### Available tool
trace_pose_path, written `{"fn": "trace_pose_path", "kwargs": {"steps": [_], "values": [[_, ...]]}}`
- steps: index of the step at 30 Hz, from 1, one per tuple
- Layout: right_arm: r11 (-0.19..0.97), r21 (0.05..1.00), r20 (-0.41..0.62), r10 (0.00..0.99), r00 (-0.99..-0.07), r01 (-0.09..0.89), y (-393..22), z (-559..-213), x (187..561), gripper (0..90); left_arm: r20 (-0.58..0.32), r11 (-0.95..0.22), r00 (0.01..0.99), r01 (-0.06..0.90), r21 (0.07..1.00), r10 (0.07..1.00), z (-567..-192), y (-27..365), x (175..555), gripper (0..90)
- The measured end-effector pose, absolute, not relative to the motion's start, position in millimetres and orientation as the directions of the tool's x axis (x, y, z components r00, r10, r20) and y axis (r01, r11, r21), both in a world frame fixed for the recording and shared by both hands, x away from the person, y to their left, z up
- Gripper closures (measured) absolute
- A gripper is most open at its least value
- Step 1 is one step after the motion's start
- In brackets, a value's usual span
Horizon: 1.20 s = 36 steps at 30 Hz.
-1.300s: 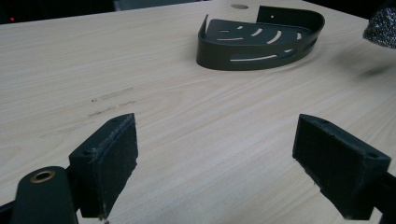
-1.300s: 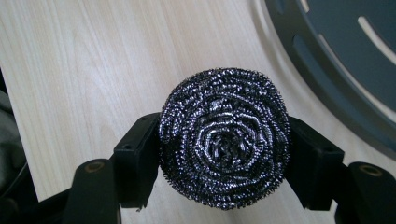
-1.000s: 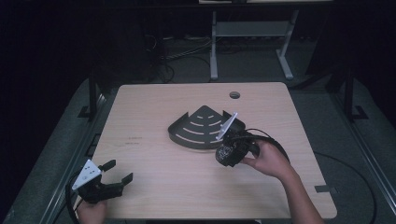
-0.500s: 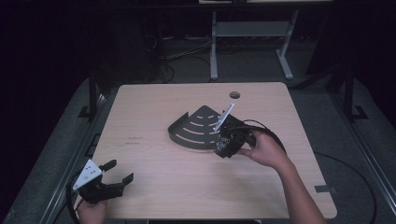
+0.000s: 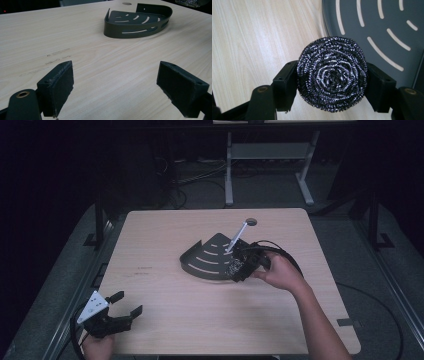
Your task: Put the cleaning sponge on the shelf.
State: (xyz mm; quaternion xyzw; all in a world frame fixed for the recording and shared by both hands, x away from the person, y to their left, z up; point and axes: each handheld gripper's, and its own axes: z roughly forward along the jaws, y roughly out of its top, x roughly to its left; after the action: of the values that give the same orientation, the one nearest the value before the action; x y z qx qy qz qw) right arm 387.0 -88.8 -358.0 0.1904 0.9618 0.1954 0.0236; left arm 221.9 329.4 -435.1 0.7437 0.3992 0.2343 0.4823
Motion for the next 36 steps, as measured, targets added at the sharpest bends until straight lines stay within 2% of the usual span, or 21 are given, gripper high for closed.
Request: {"fn": "trace_pose_path", "kwargs": {"steps": [8, 36], "values": [[0.848, 0.387, 0.034, 0.381, -0.924, 0.364, -85.8, -348.0, 398.0, 33.2, -0.036, -0.219, 0.576, 0.367, 0.904, 0.817, -435.2, 327.9, 222.1, 13.4], [0.845, 0.358, 0.058, 0.404, -0.913, 0.396, -71.2, -356.8, 436.8, 33.1, -0.034, -0.221, 0.579, 0.365, 0.904, 0.815, -434.6, 327.2, 222.2, 13.4]]}}
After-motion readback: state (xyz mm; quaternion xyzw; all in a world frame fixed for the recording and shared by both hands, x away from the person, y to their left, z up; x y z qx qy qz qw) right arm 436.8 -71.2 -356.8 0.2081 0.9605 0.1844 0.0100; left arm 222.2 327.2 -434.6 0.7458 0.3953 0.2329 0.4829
